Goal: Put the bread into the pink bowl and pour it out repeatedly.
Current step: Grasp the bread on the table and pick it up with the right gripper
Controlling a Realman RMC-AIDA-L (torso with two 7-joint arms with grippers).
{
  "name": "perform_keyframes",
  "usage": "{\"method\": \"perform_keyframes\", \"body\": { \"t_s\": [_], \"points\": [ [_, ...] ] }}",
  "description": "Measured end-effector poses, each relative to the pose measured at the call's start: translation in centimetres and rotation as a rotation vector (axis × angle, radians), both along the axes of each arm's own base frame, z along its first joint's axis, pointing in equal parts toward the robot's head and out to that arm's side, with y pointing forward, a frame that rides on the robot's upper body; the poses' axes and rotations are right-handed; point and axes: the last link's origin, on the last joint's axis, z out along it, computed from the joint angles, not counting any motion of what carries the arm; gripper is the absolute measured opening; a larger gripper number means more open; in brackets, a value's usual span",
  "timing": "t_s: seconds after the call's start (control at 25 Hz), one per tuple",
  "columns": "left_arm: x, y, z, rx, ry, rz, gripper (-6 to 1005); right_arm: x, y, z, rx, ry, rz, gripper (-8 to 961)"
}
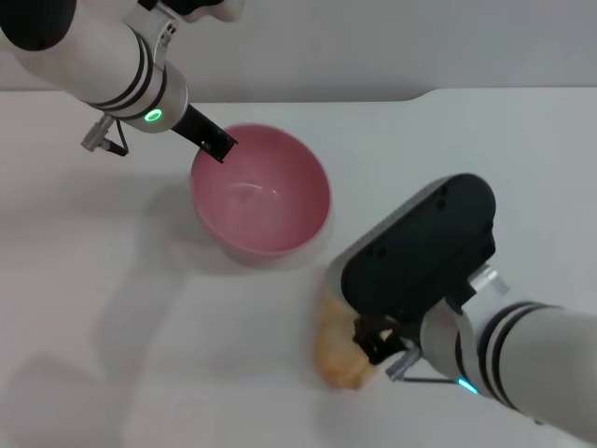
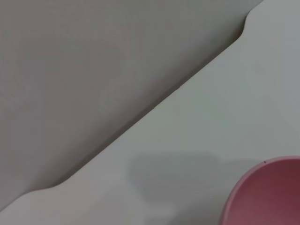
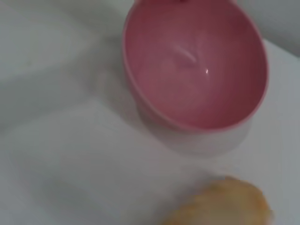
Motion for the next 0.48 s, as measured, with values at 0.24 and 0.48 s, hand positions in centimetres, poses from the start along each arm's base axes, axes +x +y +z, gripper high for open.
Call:
{"method": "perform_keyframes", "body": {
  "t_s": [0.24,0.48],
  "points": [
    [-0.06,0.01,-0.06,0.0,0.0,0.0,43,-1.08,0.4,0.69,0.026,0.015,0.037,231],
    [-0.06,-0.04,-0.08,-0.001,0.001,0.0,43,-0.91,0.35,0.4,0.028,0.033,0.021,29]
  ]
}}
